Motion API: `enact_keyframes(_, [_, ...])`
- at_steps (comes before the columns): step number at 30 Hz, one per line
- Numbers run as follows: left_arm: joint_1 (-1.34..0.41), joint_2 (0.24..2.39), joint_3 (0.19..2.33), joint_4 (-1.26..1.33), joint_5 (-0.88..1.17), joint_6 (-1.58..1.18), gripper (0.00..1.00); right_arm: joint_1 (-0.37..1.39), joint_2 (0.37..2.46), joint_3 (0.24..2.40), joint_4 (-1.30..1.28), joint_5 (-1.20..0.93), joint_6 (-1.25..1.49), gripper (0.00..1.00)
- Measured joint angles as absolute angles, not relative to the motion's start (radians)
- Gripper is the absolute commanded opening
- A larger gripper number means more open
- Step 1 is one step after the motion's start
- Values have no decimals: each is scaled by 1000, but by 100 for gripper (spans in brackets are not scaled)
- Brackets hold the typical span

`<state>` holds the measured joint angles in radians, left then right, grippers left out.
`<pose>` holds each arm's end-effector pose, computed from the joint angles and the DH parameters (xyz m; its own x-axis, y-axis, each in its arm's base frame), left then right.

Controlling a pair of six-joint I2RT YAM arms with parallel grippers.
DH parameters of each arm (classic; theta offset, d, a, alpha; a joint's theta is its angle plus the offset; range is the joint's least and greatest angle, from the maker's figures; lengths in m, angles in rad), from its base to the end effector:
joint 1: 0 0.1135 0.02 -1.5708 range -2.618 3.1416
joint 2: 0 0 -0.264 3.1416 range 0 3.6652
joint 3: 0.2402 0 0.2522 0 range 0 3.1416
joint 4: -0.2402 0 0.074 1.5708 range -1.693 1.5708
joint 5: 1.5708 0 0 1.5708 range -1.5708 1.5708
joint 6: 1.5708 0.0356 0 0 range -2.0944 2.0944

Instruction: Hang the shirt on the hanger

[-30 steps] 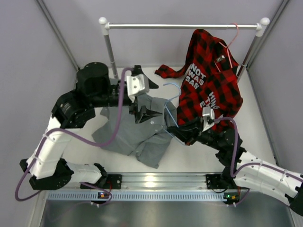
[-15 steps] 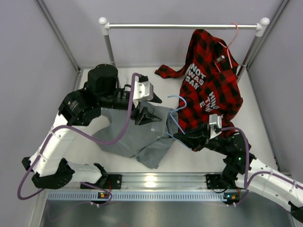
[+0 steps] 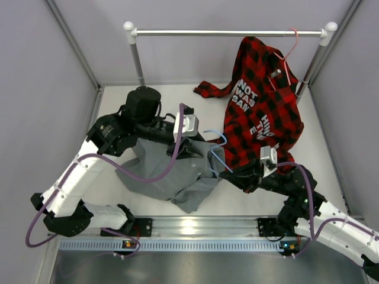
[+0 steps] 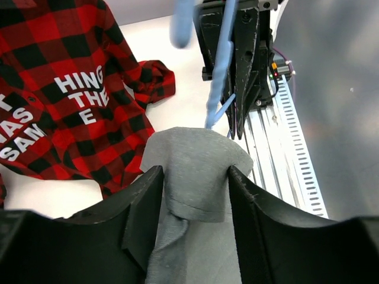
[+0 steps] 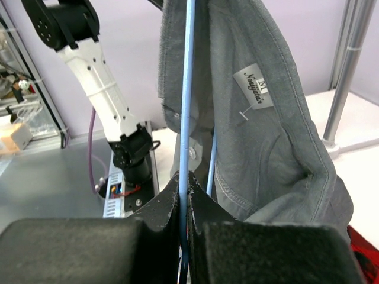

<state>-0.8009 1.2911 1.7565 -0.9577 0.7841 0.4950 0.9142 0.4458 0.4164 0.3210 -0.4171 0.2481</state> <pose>0.1396 -0.1801 0.4839 0.1578 0.3205 -0.9340 0.9848 -0.1207 0.1249 0.0682 0.1121 0.3107 -0.0659 0.2823 -0.9571 -0.9747 0.1872 0.1223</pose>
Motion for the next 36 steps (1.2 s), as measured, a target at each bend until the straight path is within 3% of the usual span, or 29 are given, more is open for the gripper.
enact_keyframes(3, [-797,1286,1739,-958,799,527,34,915,444,424,288,-429,235,0])
enact_keyframes(4, [-796,1286,1739,-958,802,533,11,915,442,427,282,-428,233,0])
enact_keyframes(5, [-796,1286,1739,-958,806,538,0,915,439,427,281,-429,229,0])
enact_keyframes(8, [-796,1286,1739,-957,822,548,0,915,433,427,275,-435,224,0])
enact_keyframes(10, [-795,1286,1739,-957,833,549,5,915,433,427,275,-440,220,0])
enact_keyframes(11, [-795,1286,1739,-956,838,549,13,915,433,428,275,-444,219,0])
enact_keyframes(12, [-795,1286,1739,-956,844,549,39,915,434,429,273,-448,218,0])
enact_keyframes(15, [-793,1285,1739,-956,857,547,75,916,441,451,250,-452,212,0])
enact_keyframes(20, [-802,1285,1739,-959,849,542,89,915,447,473,223,-435,209,0])
enact_keyframes(24, [-802,1281,1739,-958,795,540,83,915,445,473,216,-425,209,0])
enact_keyframes(26, [-802,1276,1739,-958,776,539,72,915,440,473,215,-422,209,0])
enact_keyframes(27, [-802,1273,1739,-958,764,539,58,915,439,473,215,-420,209,0])
enact_keyframes(28, [-802,1269,1739,-957,753,538,53,915,436,473,214,-419,209,0])
enact_keyframes(34, [-803,1241,1723,-951,736,551,50,915,430,473,208,-422,201,0])
enact_keyframes(36, [-804,1241,1722,-950,744,553,44,916,430,473,208,-425,201,0])
